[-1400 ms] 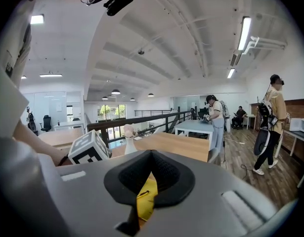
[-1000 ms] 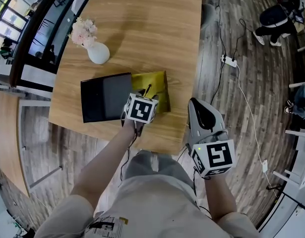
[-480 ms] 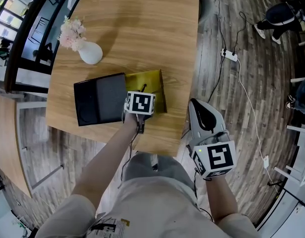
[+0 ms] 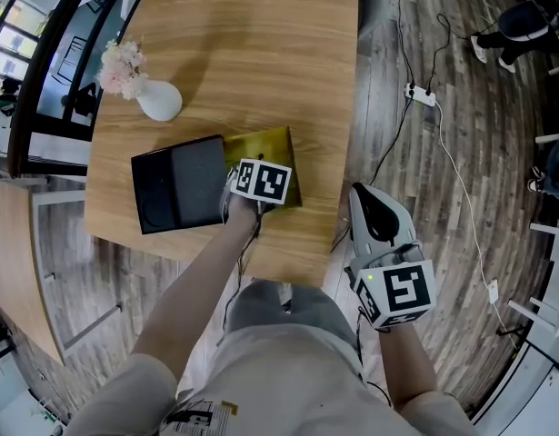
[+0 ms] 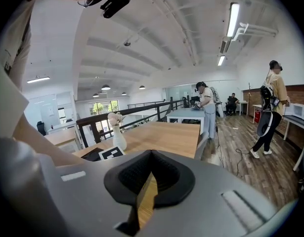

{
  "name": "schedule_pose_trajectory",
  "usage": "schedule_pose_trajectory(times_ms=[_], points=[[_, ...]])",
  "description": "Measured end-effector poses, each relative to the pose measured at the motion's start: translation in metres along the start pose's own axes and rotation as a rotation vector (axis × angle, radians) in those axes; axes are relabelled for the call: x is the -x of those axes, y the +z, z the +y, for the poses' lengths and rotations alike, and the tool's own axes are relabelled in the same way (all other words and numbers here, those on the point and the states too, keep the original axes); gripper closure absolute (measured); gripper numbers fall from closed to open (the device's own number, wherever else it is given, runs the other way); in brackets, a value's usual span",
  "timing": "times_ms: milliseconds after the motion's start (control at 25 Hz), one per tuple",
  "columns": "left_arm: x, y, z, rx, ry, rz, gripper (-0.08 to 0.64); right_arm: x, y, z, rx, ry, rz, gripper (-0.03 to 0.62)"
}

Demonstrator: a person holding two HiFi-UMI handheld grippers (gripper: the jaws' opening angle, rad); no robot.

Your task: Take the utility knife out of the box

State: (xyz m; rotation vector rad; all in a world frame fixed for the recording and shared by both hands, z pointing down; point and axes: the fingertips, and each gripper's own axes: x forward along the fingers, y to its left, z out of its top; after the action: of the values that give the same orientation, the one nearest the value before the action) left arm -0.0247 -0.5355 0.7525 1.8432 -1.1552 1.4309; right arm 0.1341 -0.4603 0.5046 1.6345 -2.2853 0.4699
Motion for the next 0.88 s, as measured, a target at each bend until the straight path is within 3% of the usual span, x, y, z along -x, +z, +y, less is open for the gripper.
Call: schedule_pose_trajectory(times_ms=[200,520,640,720,880], points=[[-0.003,0.0,-0.004,-0.066,0.035,0.016,0.528,0.01,-0.004,-0.008,-0.022,-0.016,-0.01,0.591],[0.002,0.0,-0.01,-0.034,0.032,-0.028,0.538,0.027,-0.014,-0.02,-0.05,-0.035,-0.019,0.591],[0.003,-0.004,-0.016,-0.039,0.027,-0.036,0.518,0.034,-0.018,-0.025,-0.056,-0.044,-0.021,0.591],[0.003,-0.004,-0.02,-0.057,0.03,-0.04,0.46,0.036,-0.022,-0.028,-0.06,-0.048,-0.017,0.591],[-0.001,-0.003,-0.025,-0.057,0.043,-0.042,0.452,0.04,-0.03,-0.033,-0.075,-0.048,-0.006,0.591]])
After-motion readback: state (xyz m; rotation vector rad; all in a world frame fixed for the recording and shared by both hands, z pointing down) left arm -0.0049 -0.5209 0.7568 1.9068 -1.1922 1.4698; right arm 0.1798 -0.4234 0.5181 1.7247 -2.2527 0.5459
